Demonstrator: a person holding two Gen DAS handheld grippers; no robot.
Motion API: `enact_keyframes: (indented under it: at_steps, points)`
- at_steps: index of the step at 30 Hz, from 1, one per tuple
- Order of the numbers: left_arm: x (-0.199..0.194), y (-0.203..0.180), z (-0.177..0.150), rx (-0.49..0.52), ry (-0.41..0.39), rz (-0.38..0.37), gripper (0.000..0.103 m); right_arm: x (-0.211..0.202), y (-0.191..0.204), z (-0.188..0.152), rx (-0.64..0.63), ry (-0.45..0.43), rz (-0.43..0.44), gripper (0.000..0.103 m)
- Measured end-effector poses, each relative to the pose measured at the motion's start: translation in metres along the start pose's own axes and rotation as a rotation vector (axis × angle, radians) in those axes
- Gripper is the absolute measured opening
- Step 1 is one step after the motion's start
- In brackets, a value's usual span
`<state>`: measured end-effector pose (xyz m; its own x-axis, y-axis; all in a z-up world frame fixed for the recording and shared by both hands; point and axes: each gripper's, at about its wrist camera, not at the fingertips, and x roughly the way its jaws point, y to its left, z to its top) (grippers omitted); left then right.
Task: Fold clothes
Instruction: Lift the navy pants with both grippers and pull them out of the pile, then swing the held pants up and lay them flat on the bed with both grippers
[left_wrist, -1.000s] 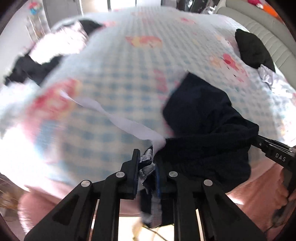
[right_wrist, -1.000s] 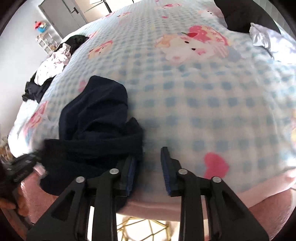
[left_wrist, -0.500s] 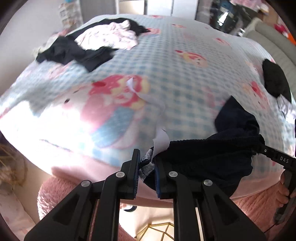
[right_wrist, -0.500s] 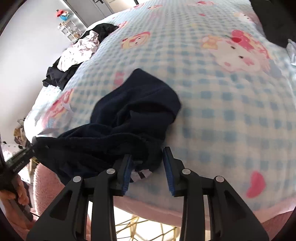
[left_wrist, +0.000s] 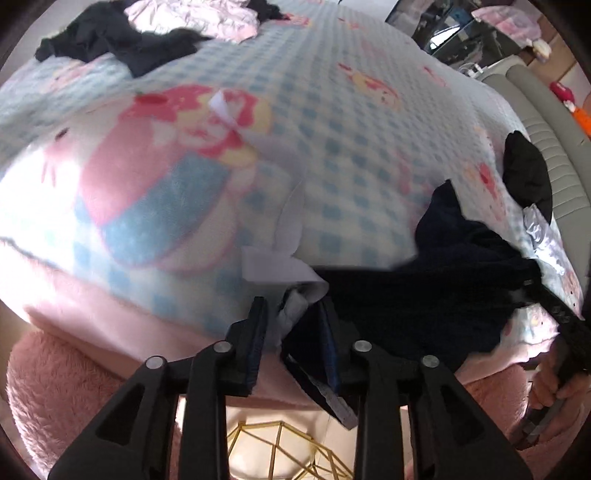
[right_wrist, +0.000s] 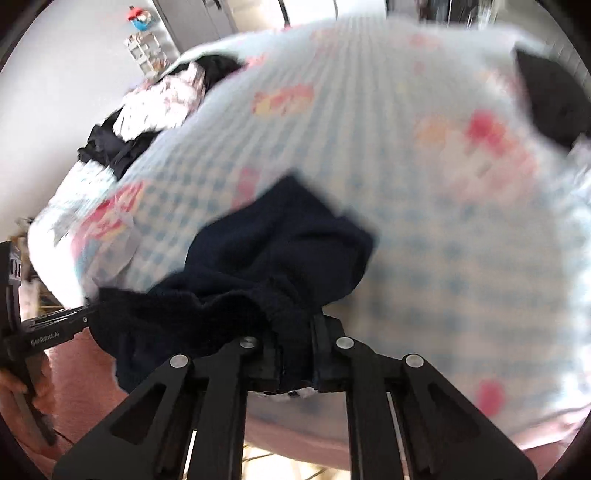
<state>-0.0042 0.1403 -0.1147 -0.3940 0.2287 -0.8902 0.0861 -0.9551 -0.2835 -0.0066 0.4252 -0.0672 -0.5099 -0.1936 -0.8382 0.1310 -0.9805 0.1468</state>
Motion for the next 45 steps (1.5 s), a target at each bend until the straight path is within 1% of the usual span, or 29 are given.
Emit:
enact_keyframes:
  at_steps: [1, 2, 3, 6, 7, 8, 9, 11, 13, 14, 16, 17, 18, 20, 21, 24, 26, 27, 29, 30, 31, 34, 35, 38, 40, 41, 42, 43, 45]
  points:
    - [-0.005, -0.008, 0.008, 0.03, -0.022, 0.018, 0.007, -0.015, -0.006, 0.007, 0.004, -0.034, -0.015, 0.008]
    - [-0.012, -0.015, 0.018, 0.058, -0.047, 0.03, 0.007, -0.028, -0.012, 0.015, 0.01, -0.062, -0.021, 0.008]
    - [-0.023, -0.027, 0.033, 0.087, -0.083, 0.028, 0.005, -0.041, -0.018, 0.026, 0.017, -0.089, -0.027, 0.008]
    - [-0.068, -0.069, 0.085, 0.168, -0.211, -0.015, 0.004, -0.077, -0.033, 0.069, 0.028, -0.175, -0.056, 0.008]
    - [-0.081, -0.082, 0.096, 0.212, -0.226, -0.033, 0.004, -0.09, -0.036, 0.087, 0.027, -0.19, -0.049, 0.008]
    - [-0.086, -0.097, 0.104, 0.262, -0.213, -0.06, 0.004, -0.101, -0.039, 0.101, 0.033, -0.205, -0.036, 0.008]
    - [-0.085, -0.111, 0.107, 0.302, -0.183, -0.084, 0.005, -0.112, -0.041, 0.113, 0.043, -0.221, -0.024, 0.008]
    - [-0.079, -0.138, 0.109, 0.37, -0.12, -0.12, 0.008, -0.125, -0.039, 0.123, 0.021, -0.234, -0.032, 0.008]
    - [-0.054, -0.151, 0.095, 0.394, -0.052, -0.121, 0.009, -0.131, -0.036, 0.115, 0.003, -0.243, -0.039, 0.008]
    - [-0.038, -0.154, 0.086, 0.386, -0.012, -0.141, 0.011, -0.132, -0.037, 0.109, 0.006, -0.243, -0.031, 0.008]
    - [-0.004, -0.158, 0.065, 0.327, 0.075, -0.189, 0.024, -0.134, -0.036, 0.093, 0.008, -0.24, -0.02, 0.008]
    - [0.006, -0.158, 0.058, 0.3, 0.1, -0.207, 0.036, -0.136, -0.036, 0.084, 0.005, -0.239, -0.024, 0.008]
    - [0.013, -0.159, 0.052, 0.275, 0.116, -0.231, 0.044, -0.137, -0.035, 0.074, 0.001, -0.238, -0.027, 0.008]
    - [0.021, -0.16, 0.042, 0.225, 0.125, -0.288, 0.047, -0.142, -0.036, 0.052, -0.008, -0.236, -0.026, 0.008]
    - [0.025, -0.162, 0.039, 0.204, 0.125, -0.304, 0.049, -0.145, -0.038, 0.041, -0.008, -0.236, -0.021, 0.008]
    - [0.035, -0.171, 0.041, 0.185, 0.132, -0.315, 0.049, -0.156, -0.048, 0.014, 0.03, -0.237, 0.023, 0.008]
    - [0.039, -0.178, 0.047, 0.204, 0.124, -0.308, 0.049, -0.161, -0.051, 0.002, 0.053, -0.243, 0.036, 0.009]
    - [0.041, -0.183, 0.048, 0.215, 0.122, -0.301, 0.05, -0.164, -0.051, -0.005, 0.057, -0.247, 0.029, 0.009]
    - [0.05, -0.194, 0.048, 0.251, 0.144, -0.261, 0.051, -0.165, -0.05, -0.014, 0.049, -0.25, 0.002, 0.009]
    - [0.057, -0.199, 0.047, 0.274, 0.16, -0.221, 0.051, -0.163, -0.05, -0.019, 0.047, -0.246, -0.017, 0.009]
    - [0.064, -0.203, 0.044, 0.299, 0.178, -0.166, 0.051, -0.161, -0.051, -0.023, 0.054, -0.238, -0.023, 0.009]
    - [0.075, -0.2, 0.027, 0.374, 0.198, -0.055, 0.051, -0.157, -0.056, -0.036, 0.086, -0.217, -0.017, 0.009]
    - [0.076, -0.197, 0.021, 0.4, 0.199, -0.019, 0.048, -0.157, -0.058, -0.039, 0.095, -0.213, -0.011, 0.009]
    - [0.068, -0.181, 0.002, 0.472, 0.193, 0.051, 0.044, -0.151, -0.067, -0.052, 0.123, -0.19, -0.032, 0.009]
    - [0.061, -0.167, -0.008, 0.511, 0.186, 0.115, 0.044, -0.143, -0.075, -0.059, 0.152, -0.16, -0.038, 0.009]
    - [0.058, -0.163, -0.008, 0.517, 0.184, 0.136, 0.044, -0.138, -0.079, -0.064, 0.169, -0.139, -0.036, 0.009]
    - [0.056, -0.158, -0.008, 0.513, 0.184, 0.136, 0.045, -0.134, -0.083, -0.068, 0.182, -0.124, -0.031, 0.009]
    - [0.053, -0.154, -0.006, 0.487, 0.189, 0.096, 0.045, -0.13, -0.085, -0.072, 0.194, -0.111, -0.026, 0.009]
    - [0.052, -0.149, 0.001, 0.412, 0.218, -0.03, 0.048, -0.125, -0.088, -0.081, 0.215, -0.09, -0.017, 0.009]
